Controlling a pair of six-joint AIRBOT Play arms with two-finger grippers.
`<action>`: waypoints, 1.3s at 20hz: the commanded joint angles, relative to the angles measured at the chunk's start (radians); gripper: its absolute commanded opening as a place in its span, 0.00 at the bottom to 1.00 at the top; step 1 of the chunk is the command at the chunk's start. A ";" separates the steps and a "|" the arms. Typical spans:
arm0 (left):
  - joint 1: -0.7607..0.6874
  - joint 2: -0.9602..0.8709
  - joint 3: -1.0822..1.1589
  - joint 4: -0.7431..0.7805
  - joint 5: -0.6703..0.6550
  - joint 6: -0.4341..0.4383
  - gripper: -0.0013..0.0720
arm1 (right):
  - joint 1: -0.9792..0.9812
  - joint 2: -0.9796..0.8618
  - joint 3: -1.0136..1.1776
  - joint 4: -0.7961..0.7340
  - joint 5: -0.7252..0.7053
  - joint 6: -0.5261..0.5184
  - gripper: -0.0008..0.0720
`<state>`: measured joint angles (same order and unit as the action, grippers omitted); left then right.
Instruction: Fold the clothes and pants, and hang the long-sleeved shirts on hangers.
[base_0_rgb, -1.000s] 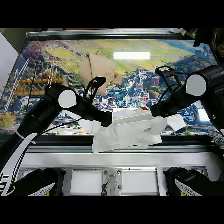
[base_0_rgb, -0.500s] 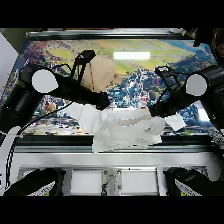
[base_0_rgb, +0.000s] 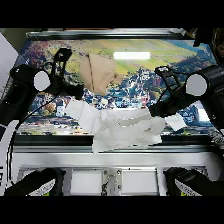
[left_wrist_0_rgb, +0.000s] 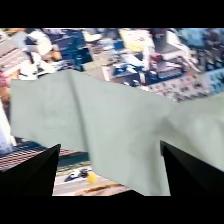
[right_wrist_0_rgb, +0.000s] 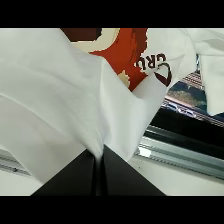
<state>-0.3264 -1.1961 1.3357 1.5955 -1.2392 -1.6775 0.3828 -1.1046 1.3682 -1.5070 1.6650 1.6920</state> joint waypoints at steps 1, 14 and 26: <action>0.158 -0.034 -0.080 0.161 0.117 -0.035 0.98 | 0.000 0.000 0.000 0.000 0.000 -0.001 0.05; 0.402 -0.417 -0.002 0.373 0.223 -0.022 0.98 | 0.000 0.000 0.000 0.000 0.000 -0.001 0.05; 0.449 -0.557 -0.002 0.401 0.332 -0.032 0.98 | 0.000 0.000 0.000 0.001 0.000 -0.001 0.04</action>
<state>0.1226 -1.7363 1.3331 1.9911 -0.9390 -1.7050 0.3828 -1.1046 1.3682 -1.5066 1.6646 1.6913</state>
